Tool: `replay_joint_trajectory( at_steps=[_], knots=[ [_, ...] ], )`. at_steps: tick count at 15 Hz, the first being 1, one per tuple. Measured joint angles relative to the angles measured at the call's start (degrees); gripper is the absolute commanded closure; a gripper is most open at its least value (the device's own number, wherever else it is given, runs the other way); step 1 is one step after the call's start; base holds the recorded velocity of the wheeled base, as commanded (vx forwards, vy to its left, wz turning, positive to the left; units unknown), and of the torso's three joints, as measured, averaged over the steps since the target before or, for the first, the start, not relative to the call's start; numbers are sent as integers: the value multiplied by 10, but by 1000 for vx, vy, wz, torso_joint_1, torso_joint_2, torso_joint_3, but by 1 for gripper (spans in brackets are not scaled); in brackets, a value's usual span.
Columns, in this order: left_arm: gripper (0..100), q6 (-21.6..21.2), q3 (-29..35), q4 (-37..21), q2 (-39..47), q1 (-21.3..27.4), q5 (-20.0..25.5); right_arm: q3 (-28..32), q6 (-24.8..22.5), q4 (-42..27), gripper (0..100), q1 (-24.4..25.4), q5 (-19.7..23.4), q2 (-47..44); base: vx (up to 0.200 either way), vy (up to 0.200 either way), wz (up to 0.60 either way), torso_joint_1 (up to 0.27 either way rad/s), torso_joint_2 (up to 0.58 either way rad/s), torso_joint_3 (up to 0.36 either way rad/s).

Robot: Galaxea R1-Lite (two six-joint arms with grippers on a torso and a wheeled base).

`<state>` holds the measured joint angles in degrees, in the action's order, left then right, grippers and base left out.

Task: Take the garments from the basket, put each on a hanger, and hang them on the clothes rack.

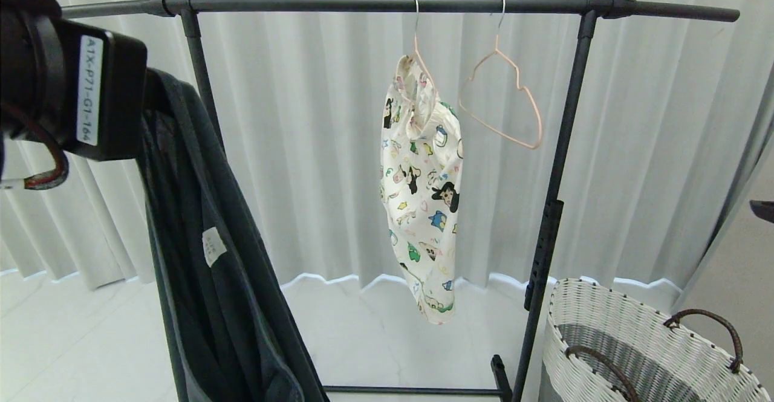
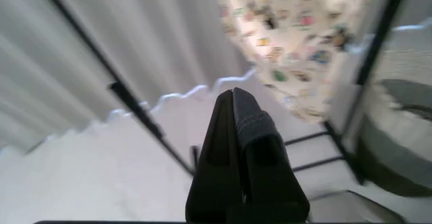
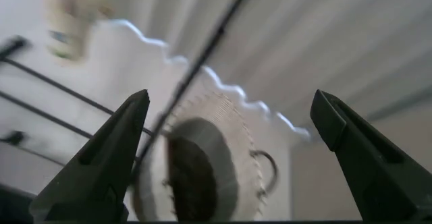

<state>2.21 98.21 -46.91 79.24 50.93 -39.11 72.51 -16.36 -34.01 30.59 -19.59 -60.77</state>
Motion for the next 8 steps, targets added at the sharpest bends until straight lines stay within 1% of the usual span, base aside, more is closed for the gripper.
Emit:
replay_joint_trajectory(
  at_steps=[2,4,6,7,8],
  knots=[
    [100,-36,-4,0,-7,-45,-2,-6,2,1,0,-11,0,8,0,0,0,0,0,0],
    [100,-43,-7,-1,-14,-75,-2,-10,11,-1,0,-14,0,15,0,0,0,38,-62,-16],
    [100,-43,-12,0,-21,-84,-2,-10,12,1,0,-16,2,19,0,0,0,149,-68,-132],
    [100,-43,-16,0,-24,-85,-3,-10,13,1,0,-17,2,20,0,0,0,217,-256,-251],
    [100,-42,-22,-1,-25,-87,-2,-11,12,1,0,-17,3,19,0,0,0,232,-500,-256]
  ],
)
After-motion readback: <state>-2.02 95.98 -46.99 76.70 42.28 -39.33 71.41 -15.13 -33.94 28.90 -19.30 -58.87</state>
